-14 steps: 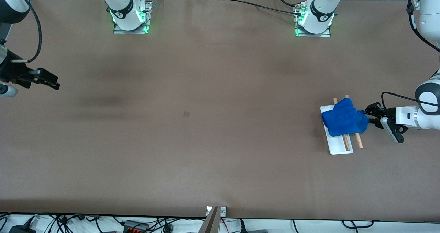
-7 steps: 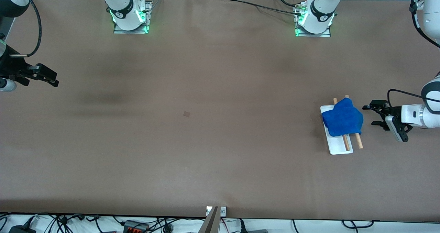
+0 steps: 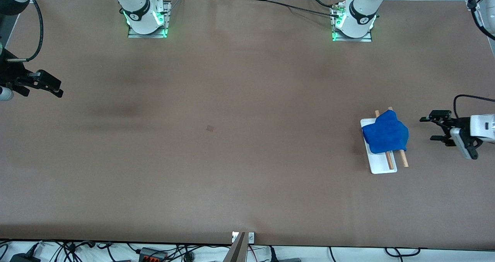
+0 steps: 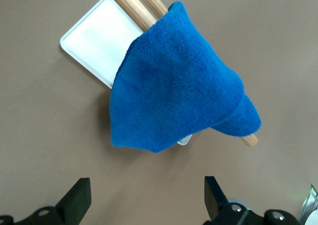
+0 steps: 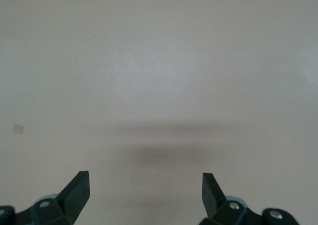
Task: Pass towel and hang on rack
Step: 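Open the left gripper and draw it back from the rack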
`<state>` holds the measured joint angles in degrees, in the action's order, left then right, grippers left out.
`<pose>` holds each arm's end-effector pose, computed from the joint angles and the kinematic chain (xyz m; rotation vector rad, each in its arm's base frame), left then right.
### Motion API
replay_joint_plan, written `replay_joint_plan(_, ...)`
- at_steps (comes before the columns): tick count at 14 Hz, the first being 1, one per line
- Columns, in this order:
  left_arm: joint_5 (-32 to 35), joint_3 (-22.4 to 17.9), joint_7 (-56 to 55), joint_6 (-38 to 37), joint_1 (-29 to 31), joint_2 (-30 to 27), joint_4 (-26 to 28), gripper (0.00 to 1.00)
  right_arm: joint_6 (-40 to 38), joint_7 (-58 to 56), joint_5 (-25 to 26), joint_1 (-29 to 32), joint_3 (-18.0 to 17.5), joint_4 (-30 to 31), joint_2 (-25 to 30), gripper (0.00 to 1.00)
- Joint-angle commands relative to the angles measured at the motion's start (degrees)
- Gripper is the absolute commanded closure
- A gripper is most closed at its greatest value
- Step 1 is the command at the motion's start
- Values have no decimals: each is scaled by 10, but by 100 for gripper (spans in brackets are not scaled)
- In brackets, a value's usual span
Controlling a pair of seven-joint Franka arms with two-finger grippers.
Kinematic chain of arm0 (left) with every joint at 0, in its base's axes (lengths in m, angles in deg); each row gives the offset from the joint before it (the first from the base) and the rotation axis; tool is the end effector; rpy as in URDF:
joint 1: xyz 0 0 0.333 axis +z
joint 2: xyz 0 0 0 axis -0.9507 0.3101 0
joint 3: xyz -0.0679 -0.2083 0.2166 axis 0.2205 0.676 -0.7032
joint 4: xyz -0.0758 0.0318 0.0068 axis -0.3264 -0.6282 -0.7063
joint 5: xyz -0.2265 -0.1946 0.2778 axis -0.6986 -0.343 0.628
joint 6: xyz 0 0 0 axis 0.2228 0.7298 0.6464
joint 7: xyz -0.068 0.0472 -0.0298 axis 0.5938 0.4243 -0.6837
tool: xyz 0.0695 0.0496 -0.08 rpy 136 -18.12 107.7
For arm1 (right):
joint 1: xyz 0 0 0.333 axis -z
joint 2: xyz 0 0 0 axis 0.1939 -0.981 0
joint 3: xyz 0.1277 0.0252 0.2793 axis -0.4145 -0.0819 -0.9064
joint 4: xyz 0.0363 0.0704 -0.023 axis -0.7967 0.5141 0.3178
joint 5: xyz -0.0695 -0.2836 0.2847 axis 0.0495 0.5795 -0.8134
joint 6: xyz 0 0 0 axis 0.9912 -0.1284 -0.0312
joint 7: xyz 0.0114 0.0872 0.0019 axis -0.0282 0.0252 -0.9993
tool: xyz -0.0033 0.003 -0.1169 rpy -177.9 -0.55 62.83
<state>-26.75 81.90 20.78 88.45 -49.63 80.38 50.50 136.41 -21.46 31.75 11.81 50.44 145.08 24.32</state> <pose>0.6269 0.2383 0.2733 2.4604 -1.0014 -0.0700 0.5890 -0.0263 0.5580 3.1072 -0.0077 0.1162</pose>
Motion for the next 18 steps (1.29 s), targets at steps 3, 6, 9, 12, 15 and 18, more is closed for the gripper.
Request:
replay_joint_plan(3, -1, 5, -56, -34, 6, -48, 2, 0, -36, 1, 2, 4, -11, -2, 8, 0)
replay_joint_plan(6, 49, 20, -161, -48, 3, -87, 3, 0, -38, 0, 2, 5, -11, -2, 10, 0)
replay_joint_plan(9, 72, 39, -227, -65, -7, -118, 8, 0, -46, -2, 2, 4, -10, -1, 20, 0)
replay_joint_plan(12, 76, 44, -308, -108, -23, -155, 16, 0, -55, -2, 2, 3, -11, 4, 20, 0)
replay_joint_plan(15, 90, 45, -370, -113, -53, -204, 48, 0, -59, 1, 2, 2, -11, 9, 25, 0)
replay_joint_plan(18, 91, 49, -423, -115, -77, -249, 77, 0, -49, 2, 2, 3, -11, 31, 38, 0)
